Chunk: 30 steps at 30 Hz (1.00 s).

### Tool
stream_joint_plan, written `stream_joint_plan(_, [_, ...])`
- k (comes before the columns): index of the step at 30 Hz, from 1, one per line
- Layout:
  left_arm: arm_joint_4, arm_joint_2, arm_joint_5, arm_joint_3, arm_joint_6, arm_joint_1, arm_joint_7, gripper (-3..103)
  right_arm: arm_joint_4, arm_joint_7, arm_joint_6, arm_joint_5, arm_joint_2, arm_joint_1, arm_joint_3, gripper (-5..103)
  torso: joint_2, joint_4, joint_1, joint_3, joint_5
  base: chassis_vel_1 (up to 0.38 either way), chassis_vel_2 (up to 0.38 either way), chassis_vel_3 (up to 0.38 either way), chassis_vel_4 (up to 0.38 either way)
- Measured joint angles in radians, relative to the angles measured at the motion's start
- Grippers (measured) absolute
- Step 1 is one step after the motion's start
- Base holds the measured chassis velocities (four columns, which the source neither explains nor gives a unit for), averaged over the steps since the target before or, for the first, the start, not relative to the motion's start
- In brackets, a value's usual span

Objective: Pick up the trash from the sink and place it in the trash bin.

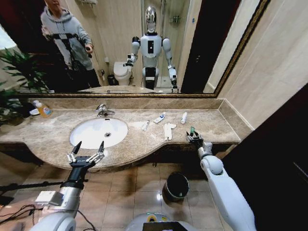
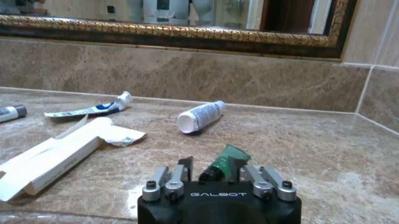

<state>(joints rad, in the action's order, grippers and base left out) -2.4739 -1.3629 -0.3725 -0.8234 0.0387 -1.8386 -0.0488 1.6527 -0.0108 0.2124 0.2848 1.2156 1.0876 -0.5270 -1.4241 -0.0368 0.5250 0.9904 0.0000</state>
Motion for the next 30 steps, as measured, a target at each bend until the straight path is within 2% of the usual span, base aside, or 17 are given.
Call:
stream_joint_plan(1, [0.0,0.0,0.0,0.0,0.0,0.0,0.0,100,0.0,0.001,0.0,0.0,0.0,0.001,-0.002,35,0.0,0.0,0.0,0.0,0.0,0.0,0.0,0.0,0.0])
stream_joint_plan(3, [0.0,0.0,0.0,0.0,0.0,0.0,0.0,100,0.0,0.001,0.0,0.001,-0.001,0.004,-0.004,35,0.0,0.0,0.0,0.0,0.0,0.0,0.0,0.0,0.0])
stream_joint_plan(4, [0.0,0.0,0.0,0.0,0.0,0.0,0.0,100,0.0,0.003,0.001,0.002,-0.001,0.008,-0.008,24,0.0,0.0,0.0,0.0,0.0,0.0,0.0,0.0,0.0])
stream_joint_plan(6, [0.0,0.0,0.0,0.0,0.0,0.0,0.0,100,0.002,0.004,0.001,0.002,-0.002,0.011,-0.01,24,0.0,0.0,0.0,0.0,0.0001,0.0,0.0,0.0,0.0])
stream_joint_plan(9, [0.0,0.0,0.0,0.0,0.0,0.0,0.0,100,0.01,0.005,0.0,0.002,-0.003,0.018,-0.012,8,0.0,0.0,0.0,0.0,-0.0001,0.0,0.0,0.0,0.0])
stream_joint_plan(10, [0.0,0.0,0.0,0.0,0.0,0.0,0.0,100,0.01,0.005,0.0,0.002,-0.003,0.018,-0.012,8,0.0,0.0,0.0,0.0,-0.0001,0.0,0.0,0.0,0.0])
stream_joint_plan(12, [0.0,0.0,0.0,0.0,0.0,0.0,0.0,100,0.017,0.005,-0.001,0.002,-0.002,0.021,-0.012,1,0.0,0.0,0.0,0.0,0.0,0.0,0.0,0.0,0.0])
stream_joint_plan(18, [0.0,0.0,0.0,0.0,0.0,0.0,0.0,100,0.035,0.002,0.0,0.003,-0.002,0.025,-0.012,0,0.0,0.0,0.0,0.0,0.0001,0.0,0.0,0.0,0.0])
stream_joint_plan(21, [0.0,0.0,0.0,0.0,0.0,0.0,0.0,100,0.038,-0.001,0.0,0.003,-0.003,0.024,-0.011,17,0.0,0.0,0.0,0.0,0.0001,0.0,0.0,0.0,0.0])
stream_joint_plan(22, [0.0,0.0,0.0,0.0,0.0,0.0,0.0,100,0.038,-0.001,0.0,0.003,-0.003,0.024,-0.011,17,0.0,0.0,0.0,0.0,0.0001,0.0,0.0,0.0,0.0])
stream_joint_plan(23, [0.0,0.0,0.0,0.0,0.0,0.0,0.0,100,0.039,-0.001,0.0,0.003,-0.003,0.024,-0.011,22,0.0,0.0,0.0,0.0,0.0,0.0,0.0,0.0,0.0])
stream_joint_plan(24, [0.0,0.0,0.0,0.0,0.0,0.0,0.0,100,0.039,-0.001,0.002,0.003,-0.003,0.024,-0.011,22,0.0,0.0,0.0,0.0,0.0001,0.0,0.0,0.0,0.0])
stream_joint_plan(26, [0.0,0.0,0.0,0.0,0.0,0.0,0.0,100,0.038,0.002,0.005,0.003,-0.006,0.023,-0.01,33,0.0,0.0,0.0,0.0,0.0,0.0,0.0,0.0,0.0])
stream_joint_plan(27, [0.0,0.0,0.0,0.0,0.0,0.0,0.0,100,0.038,0.002,0.005,0.003,-0.006,0.023,-0.01,33,0.0,0.0,0.0,0.0,0.0,0.0,0.0,0.0,0.0])
stream_joint_plan(30, [0.0,0.0,0.0,0.0,0.0,0.0,0.0,100,0.027,0.01,0.008,0.007,-0.014,0.016,-0.009,50,0.0,0.0,0.0,0.0,0.0,0.0,0.0,0.0,0.0])
